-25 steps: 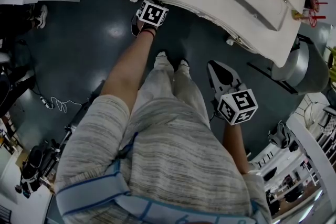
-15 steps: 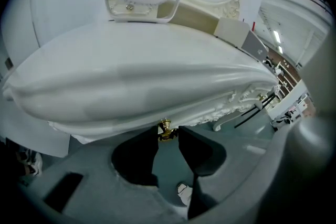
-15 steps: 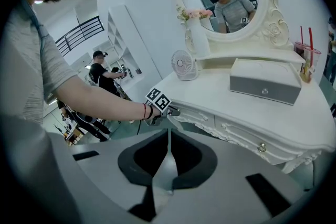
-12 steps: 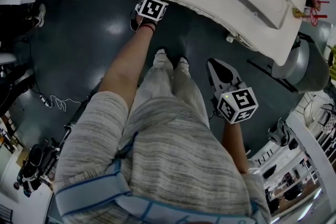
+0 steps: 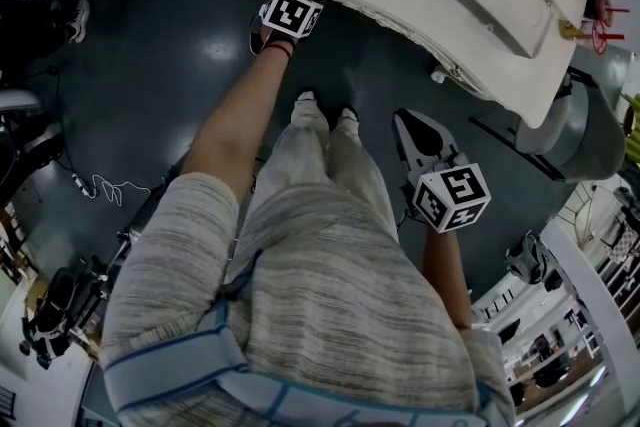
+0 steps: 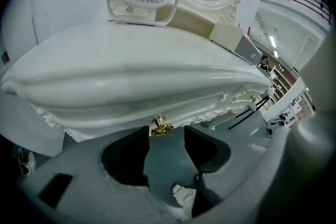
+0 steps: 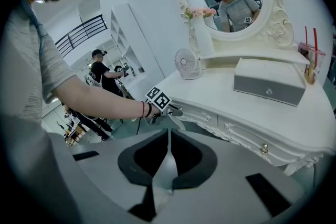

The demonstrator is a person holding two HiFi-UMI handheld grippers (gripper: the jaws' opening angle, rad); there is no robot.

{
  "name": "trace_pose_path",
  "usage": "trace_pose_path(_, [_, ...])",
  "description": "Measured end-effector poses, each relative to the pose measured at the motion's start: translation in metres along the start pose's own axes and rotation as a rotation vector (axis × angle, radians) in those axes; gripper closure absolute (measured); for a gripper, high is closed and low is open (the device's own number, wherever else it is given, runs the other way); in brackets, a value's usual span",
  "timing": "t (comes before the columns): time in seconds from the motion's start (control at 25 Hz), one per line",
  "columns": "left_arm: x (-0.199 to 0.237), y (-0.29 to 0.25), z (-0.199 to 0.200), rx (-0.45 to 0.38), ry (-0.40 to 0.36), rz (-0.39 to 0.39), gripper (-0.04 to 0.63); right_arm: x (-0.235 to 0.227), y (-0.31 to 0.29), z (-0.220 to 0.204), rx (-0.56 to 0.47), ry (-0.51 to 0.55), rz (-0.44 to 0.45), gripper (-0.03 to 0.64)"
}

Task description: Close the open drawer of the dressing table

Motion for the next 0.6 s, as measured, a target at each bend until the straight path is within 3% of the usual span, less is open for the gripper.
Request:
trace_pose_path(0.12, [-0.006,0.005,-0.002,0.002,-0.019,-0.002,0.389,-0.002,0.000,-0.003,0.006,0.005,0.000,0.604])
trace_pose_path(0.6, [-0.030,0.035,-0.020,-0.042,0.031,0.018,0.389,-0.016,0.004,-0.024,0.010,-0.007,-0.015,0.604])
Point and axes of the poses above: the fingertips, and each gripper's own axes: y backward along the fingers, x to its left, z out of its top, the point moved 9 cm from there along y, backward along the fingers, and after that the axes turned 13 degrees about -y, right-handed, at the moved point
